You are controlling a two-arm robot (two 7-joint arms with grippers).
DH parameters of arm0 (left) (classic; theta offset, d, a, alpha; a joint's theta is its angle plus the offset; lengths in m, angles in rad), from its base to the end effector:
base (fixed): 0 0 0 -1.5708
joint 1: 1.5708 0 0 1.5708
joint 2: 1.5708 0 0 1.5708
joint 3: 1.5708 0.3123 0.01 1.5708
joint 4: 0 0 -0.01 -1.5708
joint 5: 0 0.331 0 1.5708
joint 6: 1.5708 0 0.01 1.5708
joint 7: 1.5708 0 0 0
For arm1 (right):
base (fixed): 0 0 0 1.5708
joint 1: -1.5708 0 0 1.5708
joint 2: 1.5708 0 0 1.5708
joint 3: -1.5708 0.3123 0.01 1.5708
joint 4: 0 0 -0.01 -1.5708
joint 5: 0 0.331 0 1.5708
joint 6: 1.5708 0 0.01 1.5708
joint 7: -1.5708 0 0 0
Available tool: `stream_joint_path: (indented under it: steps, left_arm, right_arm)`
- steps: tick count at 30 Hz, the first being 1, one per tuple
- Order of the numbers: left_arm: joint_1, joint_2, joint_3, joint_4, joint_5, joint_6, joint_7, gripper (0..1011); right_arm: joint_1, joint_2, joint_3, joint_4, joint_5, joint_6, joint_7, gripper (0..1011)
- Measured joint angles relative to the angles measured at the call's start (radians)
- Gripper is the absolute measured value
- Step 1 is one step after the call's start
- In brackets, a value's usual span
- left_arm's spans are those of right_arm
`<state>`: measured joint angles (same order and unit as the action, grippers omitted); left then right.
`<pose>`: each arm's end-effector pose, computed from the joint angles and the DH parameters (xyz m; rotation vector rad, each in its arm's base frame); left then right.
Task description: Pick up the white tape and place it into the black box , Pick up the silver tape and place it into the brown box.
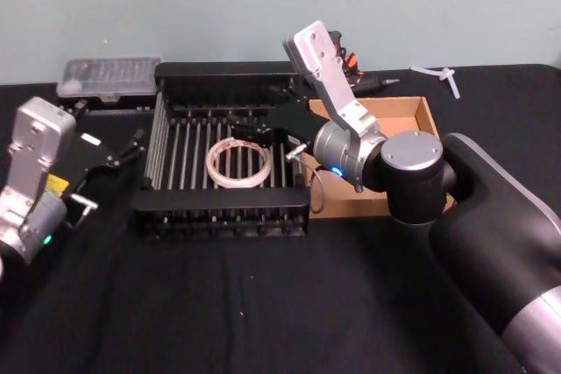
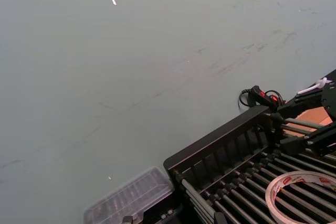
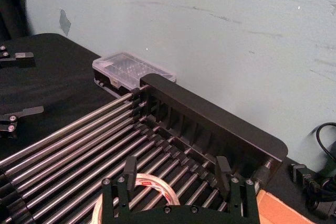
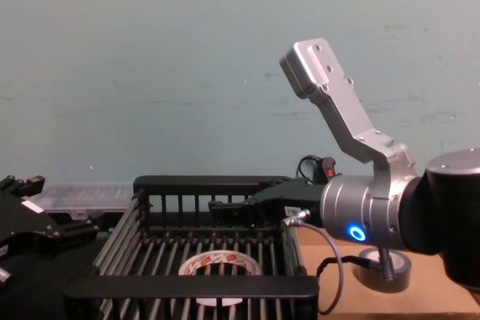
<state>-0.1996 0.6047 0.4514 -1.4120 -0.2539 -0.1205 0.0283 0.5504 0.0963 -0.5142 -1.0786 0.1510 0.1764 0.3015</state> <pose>0.3827 0.0895 -0.3245 0.3045 -0.2851 1.2480 0.4855 0.1030 -0.2839 -0.2891 0.0060 -0.8799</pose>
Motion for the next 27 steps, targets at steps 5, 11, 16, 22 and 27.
stream_joint_path:
  steps: [5, 11, 16, 22, 27]
  left_arm:
    - [0.000, 0.000, 0.000, 0.000, 0.000, 0.000, 0.000, 1001]
    - [0.000, 0.000, 0.000, 0.000, 0.000, 0.000, 0.000, 1001]
    - [0.000, 0.000, 0.000, 0.000, 0.000, 0.000, 0.000, 1001]
    - [0.000, 0.000, 0.000, 0.000, 0.000, 0.000, 0.000, 1001]
    - [0.000, 0.000, 0.000, 0.000, 0.000, 0.000, 0.000, 1001]
  right_arm:
    - [0.000, 0.000, 0.000, 0.000, 0.000, 0.000, 0.000, 1003]
    - [0.000, 0.000, 0.000, 0.000, 0.000, 0.000, 0.000, 1002]
    - [0.000, 0.000, 0.001, 0.000, 0.000, 0.000, 0.001, 1002]
    - [-0.023, 0.010, 0.029, -0.046, 0.008, -0.005, 0.022, 1002]
    - [-0.050, 0.029, 0.057, -0.103, 0.019, -0.007, 0.027, 1002]
